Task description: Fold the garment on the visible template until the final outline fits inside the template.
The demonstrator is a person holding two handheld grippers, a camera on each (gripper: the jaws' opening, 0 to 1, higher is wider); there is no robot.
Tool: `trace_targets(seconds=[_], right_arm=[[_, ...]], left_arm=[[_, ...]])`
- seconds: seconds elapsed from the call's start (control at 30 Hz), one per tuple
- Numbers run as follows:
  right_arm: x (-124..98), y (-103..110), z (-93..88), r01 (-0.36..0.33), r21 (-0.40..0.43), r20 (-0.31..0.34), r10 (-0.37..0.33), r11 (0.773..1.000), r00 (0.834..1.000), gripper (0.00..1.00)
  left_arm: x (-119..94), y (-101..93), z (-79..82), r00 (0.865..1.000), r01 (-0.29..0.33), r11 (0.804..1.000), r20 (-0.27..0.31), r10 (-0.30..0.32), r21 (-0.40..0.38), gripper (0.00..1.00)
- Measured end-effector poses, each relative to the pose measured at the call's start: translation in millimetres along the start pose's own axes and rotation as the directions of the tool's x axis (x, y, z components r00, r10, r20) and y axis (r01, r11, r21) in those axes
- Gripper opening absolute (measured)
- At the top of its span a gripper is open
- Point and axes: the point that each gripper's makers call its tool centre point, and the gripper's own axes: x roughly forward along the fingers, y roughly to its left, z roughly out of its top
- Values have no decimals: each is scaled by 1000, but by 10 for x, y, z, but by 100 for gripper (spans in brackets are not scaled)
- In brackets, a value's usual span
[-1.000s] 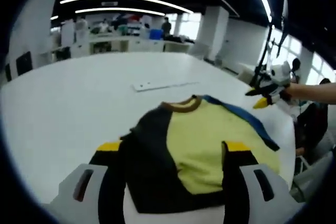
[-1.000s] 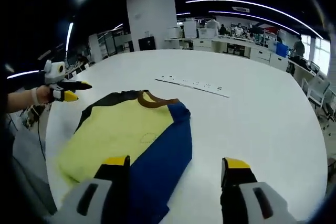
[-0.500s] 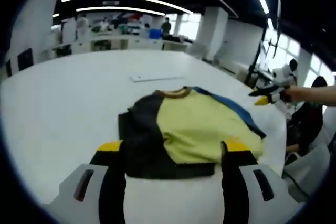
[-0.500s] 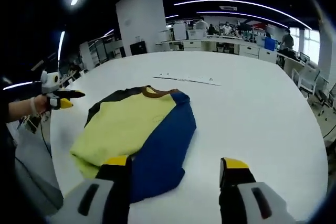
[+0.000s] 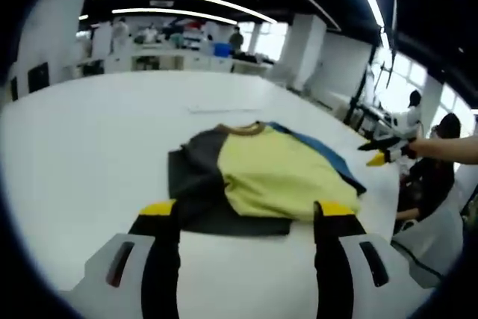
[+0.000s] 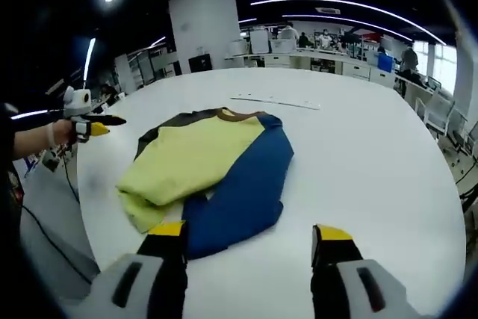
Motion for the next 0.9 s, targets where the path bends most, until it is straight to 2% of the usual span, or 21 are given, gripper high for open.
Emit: trace_targets(seconds=[0.2, 0.27, 0.3, 0.37, 0.43, 0.5, 0.53, 0.7, 0.73, 0.77, 0.83, 0.9], right_arm=[[1, 44, 40, -9, -41, -16, 8, 999, 1000, 65], [-11, 85, 70, -13, -92, -8, 12, 996, 1000, 64], [-16, 86, 78, 3, -149, -2, -3, 989, 1000, 60], [-15, 124, 17, 5, -216, -29, -12, 976, 1000, 56], [-5, 206, -11, -8, -242, -21, 3, 970, 1000, 57], [-5, 256, -71, -19, -258, -48, 7, 966, 999, 54], [-11, 273, -88, -15, -313, -57, -3, 950, 998, 52], [0, 498, -139, -54, -363, -50, 39, 930, 998, 47], [9, 513, -174, -58, -416, -66, 34, 907, 997, 46], [14, 534, -227, -70, -433, -91, 33, 899, 995, 46], [41, 620, -252, -87, -453, -83, 56, 887, 995, 44], [59, 679, -281, -103, -499, -93, 65, 861, 994, 42]], left_arm=[[2, 0, 11, 1000, 5, 1000, 0, -5, 1, 69], [5, -7, 16, 1000, 8, 1000, 4, -8, -3, 68], [3, -8, 11, 1000, 7, 1000, 4, -7, -4, 68], [-10, -23, 4, 1000, 8, 1000, 9, -8, -11, 68], [-15, -33, -14, 1000, 10, 1000, 6, -10, -14, 68], [-13, -23, -46, 1000, 11, 1000, -4, -11, -12, 68], [-13, -15, -55, 1000, 9, 1000, -8, -10, -12, 68], [-21, 21, -58, 1000, 0, 999, -1, 0, -34, 68], [-22, 18, -64, 1000, 0, 999, -3, 0, -32, 68], [-20, 16, -73, 1000, 0, 1000, -6, 0, -30, 68], [-18, 8, -83, 1000, 1, 1000, -8, -1, -31, 68], [-18, 3, -95, 1000, 1, 999, -10, -1, -33, 68]])
